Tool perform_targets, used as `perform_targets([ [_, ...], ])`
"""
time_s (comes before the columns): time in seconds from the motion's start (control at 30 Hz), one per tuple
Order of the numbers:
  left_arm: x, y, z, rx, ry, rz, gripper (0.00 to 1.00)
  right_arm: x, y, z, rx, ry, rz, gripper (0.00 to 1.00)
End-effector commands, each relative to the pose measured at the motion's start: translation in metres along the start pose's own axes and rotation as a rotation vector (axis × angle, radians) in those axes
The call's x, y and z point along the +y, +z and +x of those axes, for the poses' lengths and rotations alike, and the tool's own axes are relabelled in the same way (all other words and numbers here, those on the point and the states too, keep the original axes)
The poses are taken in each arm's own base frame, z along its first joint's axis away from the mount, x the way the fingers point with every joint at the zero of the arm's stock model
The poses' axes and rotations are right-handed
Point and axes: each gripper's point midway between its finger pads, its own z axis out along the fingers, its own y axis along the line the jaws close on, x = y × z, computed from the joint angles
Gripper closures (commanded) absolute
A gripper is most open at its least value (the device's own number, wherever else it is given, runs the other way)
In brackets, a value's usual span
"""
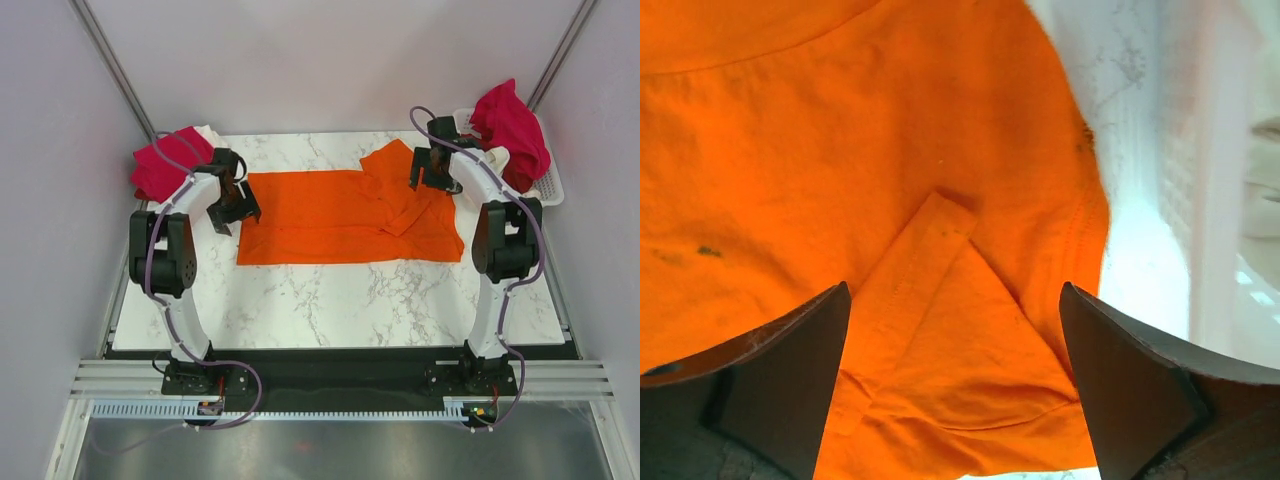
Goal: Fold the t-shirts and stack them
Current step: Fold the tshirt
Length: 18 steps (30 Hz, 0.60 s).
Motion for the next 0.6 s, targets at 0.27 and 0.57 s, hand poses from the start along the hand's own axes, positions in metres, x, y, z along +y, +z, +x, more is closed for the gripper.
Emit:
perform_targets([
  [0.27,0.029,-0.075,0.024,-0.141,-0.079,0.026,0.13,-0.03,-0.097,0.022,-0.207,0.128,-0.064,0.02],
  [0.57,0.038,-0.024,0.089,-0.014,-0.138,0.09,0.14,-0.042,-0.085,0.11,-0.087,0.281,-0.223,0.02],
])
